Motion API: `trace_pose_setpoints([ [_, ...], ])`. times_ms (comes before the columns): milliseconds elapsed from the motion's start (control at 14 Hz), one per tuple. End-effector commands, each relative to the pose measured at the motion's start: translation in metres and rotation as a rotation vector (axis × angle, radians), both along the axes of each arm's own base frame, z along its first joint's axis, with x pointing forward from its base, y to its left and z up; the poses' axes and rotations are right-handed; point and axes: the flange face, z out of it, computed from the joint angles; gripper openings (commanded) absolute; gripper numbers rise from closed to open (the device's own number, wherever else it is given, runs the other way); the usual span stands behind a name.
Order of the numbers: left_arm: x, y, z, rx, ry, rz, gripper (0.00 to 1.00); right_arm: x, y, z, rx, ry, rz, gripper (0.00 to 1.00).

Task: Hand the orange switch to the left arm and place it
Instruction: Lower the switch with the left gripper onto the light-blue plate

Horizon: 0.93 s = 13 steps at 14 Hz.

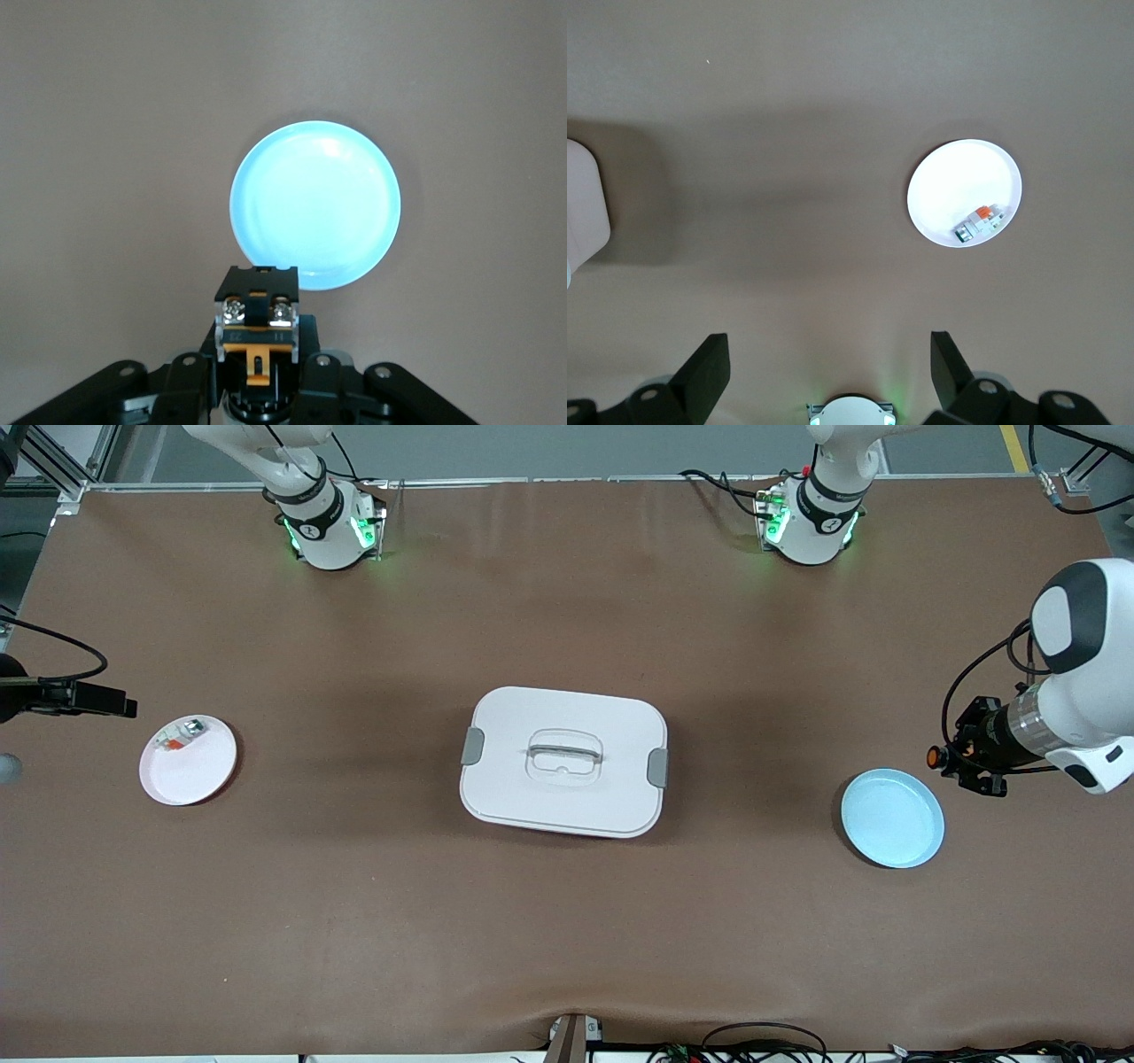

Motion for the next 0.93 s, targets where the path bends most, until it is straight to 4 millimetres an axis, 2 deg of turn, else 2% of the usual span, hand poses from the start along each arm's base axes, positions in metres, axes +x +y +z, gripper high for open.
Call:
trace_pose_setpoints([
  [0, -0.016, 0.000, -0.026, 0.018, -0.051, -0.019, 0.00, -0.012, 0.000, 0.024, 0.015, -0.039, -0.010, 1.00],
  [143, -0.013, 0.015, -0.049, 0.008, -0.056, -0.001, 0.00, -0.019, 0.009, 0.040, 0.013, -0.067, 0.003, 1.00],
  [287, -0.007, 0.015, -0.072, -0.005, -0.057, -0.001, 0.00, -0.019, 0.007, 0.040, 0.017, -0.061, 0.014, 1.00],
  [430, -0.003, 0.018, -0.092, -0.016, -0.055, 0.002, 0.00, -0.021, -0.002, 0.041, 0.018, -0.062, 0.010, 1.00],
  [645, 0.003, 0.021, -0.121, -0.031, -0.066, 0.012, 0.00, -0.035, 0.011, 0.066, 0.013, -0.096, 0.017, 1.00],
  [860, 0.007, 0.032, -0.145, -0.043, -0.076, 0.029, 0.00, -0.050, 0.007, 0.063, 0.013, -0.052, 0.009, 1.00],
])
